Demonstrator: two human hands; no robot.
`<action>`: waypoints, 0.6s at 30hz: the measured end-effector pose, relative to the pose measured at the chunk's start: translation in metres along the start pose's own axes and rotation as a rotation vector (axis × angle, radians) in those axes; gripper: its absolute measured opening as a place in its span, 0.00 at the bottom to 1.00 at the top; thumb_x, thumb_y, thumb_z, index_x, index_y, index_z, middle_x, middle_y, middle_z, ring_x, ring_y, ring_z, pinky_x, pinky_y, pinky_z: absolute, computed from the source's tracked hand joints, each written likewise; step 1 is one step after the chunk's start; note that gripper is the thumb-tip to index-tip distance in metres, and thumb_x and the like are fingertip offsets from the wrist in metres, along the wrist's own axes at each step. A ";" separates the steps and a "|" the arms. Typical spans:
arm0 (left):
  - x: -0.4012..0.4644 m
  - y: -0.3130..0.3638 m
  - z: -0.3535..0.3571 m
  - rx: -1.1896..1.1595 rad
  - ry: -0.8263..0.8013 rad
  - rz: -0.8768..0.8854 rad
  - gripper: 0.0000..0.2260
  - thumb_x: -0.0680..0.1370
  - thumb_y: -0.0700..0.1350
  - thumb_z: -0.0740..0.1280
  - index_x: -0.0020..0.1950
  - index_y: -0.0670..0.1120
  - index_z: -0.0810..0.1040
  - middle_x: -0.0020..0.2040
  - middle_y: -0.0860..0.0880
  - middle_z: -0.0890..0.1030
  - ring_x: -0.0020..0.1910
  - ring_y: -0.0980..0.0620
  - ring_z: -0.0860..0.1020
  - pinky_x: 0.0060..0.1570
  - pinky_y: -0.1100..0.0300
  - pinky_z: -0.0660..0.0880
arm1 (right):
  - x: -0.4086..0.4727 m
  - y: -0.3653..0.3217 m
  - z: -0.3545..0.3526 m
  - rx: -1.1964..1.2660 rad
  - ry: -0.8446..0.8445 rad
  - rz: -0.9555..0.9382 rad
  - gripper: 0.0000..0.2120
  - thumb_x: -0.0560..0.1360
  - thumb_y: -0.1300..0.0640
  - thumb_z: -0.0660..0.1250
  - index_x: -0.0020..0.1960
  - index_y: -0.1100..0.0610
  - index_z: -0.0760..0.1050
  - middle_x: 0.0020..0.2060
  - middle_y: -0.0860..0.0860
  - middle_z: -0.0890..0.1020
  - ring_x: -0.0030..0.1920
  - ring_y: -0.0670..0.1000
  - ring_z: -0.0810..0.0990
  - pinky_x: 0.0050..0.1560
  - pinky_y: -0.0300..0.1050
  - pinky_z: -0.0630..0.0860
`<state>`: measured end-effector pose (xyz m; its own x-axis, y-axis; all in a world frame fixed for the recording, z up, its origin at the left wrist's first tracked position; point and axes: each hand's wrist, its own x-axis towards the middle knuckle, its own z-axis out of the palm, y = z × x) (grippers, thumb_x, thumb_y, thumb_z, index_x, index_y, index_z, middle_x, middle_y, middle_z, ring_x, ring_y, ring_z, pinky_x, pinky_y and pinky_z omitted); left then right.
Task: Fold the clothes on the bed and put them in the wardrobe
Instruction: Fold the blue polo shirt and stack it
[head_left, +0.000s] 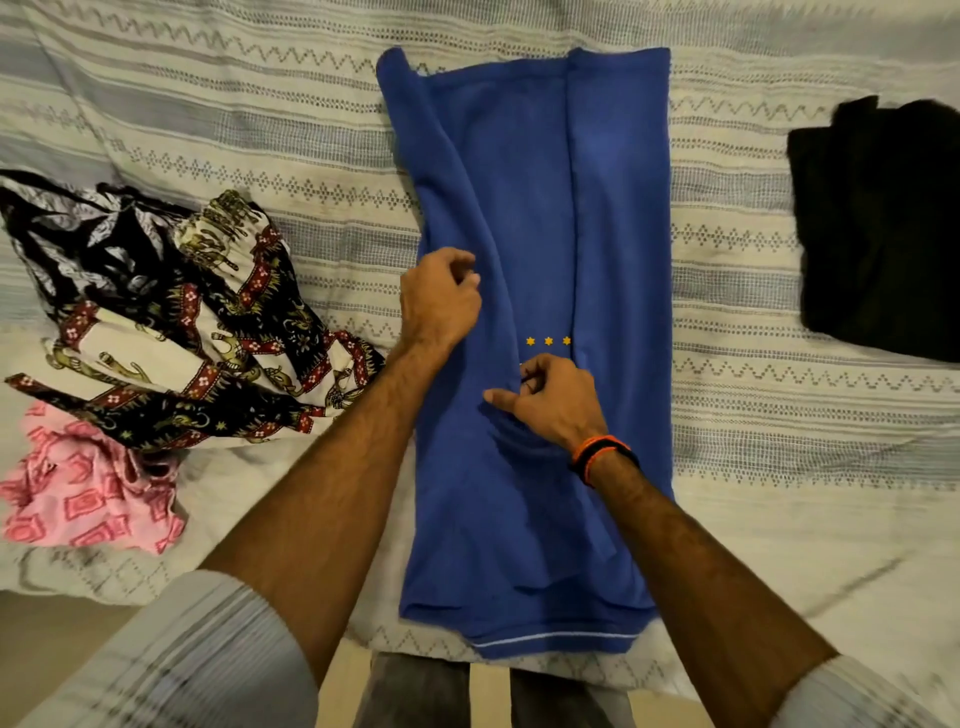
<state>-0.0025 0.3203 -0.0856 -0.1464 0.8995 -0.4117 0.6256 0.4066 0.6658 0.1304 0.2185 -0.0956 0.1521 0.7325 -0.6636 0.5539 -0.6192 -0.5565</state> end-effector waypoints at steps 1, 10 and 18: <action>0.002 -0.006 -0.007 -0.056 -0.002 -0.019 0.09 0.77 0.41 0.69 0.56 0.46 0.82 0.49 0.48 0.85 0.46 0.49 0.84 0.51 0.51 0.81 | 0.002 -0.004 0.000 0.006 0.056 -0.003 0.17 0.65 0.45 0.79 0.42 0.53 0.75 0.32 0.45 0.81 0.39 0.49 0.81 0.46 0.46 0.78; 0.037 -0.005 -0.053 -0.112 0.003 -0.105 0.05 0.75 0.41 0.71 0.51 0.47 0.81 0.43 0.49 0.85 0.40 0.53 0.84 0.47 0.55 0.82 | 0.033 -0.057 -0.016 0.132 0.216 -0.071 0.13 0.70 0.54 0.75 0.52 0.54 0.75 0.42 0.46 0.81 0.44 0.49 0.81 0.52 0.50 0.81; 0.098 0.018 -0.072 -0.082 0.023 -0.115 0.05 0.74 0.45 0.72 0.49 0.51 0.80 0.47 0.50 0.85 0.46 0.50 0.83 0.52 0.51 0.81 | 0.085 -0.110 -0.032 0.153 0.212 -0.136 0.16 0.72 0.55 0.75 0.57 0.58 0.76 0.47 0.49 0.82 0.45 0.48 0.81 0.55 0.46 0.79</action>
<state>-0.0606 0.4273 -0.0688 -0.2319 0.8491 -0.4746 0.5393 0.5182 0.6638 0.1085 0.3576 -0.0745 0.2612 0.8447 -0.4672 0.4539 -0.5346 -0.7129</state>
